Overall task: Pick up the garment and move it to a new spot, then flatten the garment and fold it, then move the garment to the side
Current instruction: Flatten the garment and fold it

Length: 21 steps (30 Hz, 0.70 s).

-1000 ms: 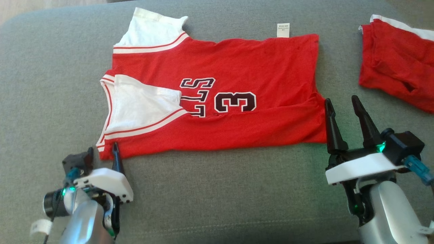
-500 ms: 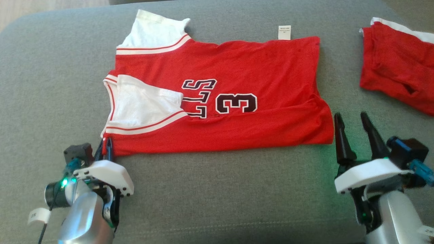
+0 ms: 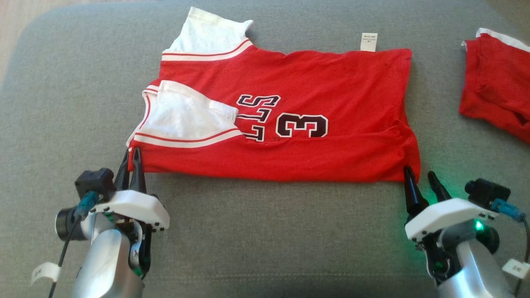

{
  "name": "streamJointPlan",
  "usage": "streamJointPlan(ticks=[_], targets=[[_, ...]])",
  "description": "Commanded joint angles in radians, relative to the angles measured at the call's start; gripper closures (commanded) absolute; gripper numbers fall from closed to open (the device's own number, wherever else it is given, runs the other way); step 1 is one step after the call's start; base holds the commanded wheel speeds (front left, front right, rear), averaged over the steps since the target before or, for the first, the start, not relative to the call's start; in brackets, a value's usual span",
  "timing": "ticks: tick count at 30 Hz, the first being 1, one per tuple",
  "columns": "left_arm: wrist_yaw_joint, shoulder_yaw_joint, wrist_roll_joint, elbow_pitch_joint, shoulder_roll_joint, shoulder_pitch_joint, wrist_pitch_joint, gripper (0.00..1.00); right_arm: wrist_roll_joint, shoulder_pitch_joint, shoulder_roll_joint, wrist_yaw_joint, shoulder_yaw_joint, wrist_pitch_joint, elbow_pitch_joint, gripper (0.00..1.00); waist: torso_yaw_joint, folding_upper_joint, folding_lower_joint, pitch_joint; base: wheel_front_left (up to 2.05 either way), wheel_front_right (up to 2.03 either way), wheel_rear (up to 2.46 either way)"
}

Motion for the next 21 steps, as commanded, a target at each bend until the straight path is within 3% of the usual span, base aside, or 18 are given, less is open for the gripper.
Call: streamJointPlan(ticks=[1,7,15,16,17,21], targets=[[0.001,0.027,0.010,-0.039,0.014,-0.014,-0.013,1.00,0.012,-0.040,0.000,-0.001,0.020,-0.006,-0.012,0.00,0.004,0.0000,0.0000,0.002,0.00,0.00,0.00],[-0.007,0.023,0.016,-0.056,0.008,-0.007,-0.013,1.00,0.050,-0.102,0.000,-0.001,0.047,-0.010,0.088,0.00,0.016,0.0000,0.0000,0.014,0.00,0.00,0.00],[-0.011,0.027,0.024,-0.053,0.006,-0.005,-0.013,1.00,0.126,-0.136,0.000,-0.001,0.116,-0.025,0.117,0.00,0.021,0.0000,0.0000,0.014,0.00,0.00,0.00],[-0.011,0.027,0.025,-0.052,0.005,-0.004,-0.013,1.00,0.125,-0.137,0.000,-0.001,0.117,-0.027,0.123,0.60,0.021,0.0000,0.0000,0.012,0.00,0.00,0.00],[-0.012,0.027,0.026,-0.052,0.005,-0.004,-0.013,1.00,0.121,-0.138,0.000,-0.001,0.116,-0.028,0.129,1.00,0.021,0.0000,0.0000,0.010,0.00,0.00,0.00],[-0.015,0.026,0.031,-0.044,0.005,0.001,-0.013,1.00,0.114,-0.140,-0.001,-0.001,0.108,-0.032,0.141,1.00,0.018,0.0000,0.0000,0.002,0.00,0.00,0.00]])
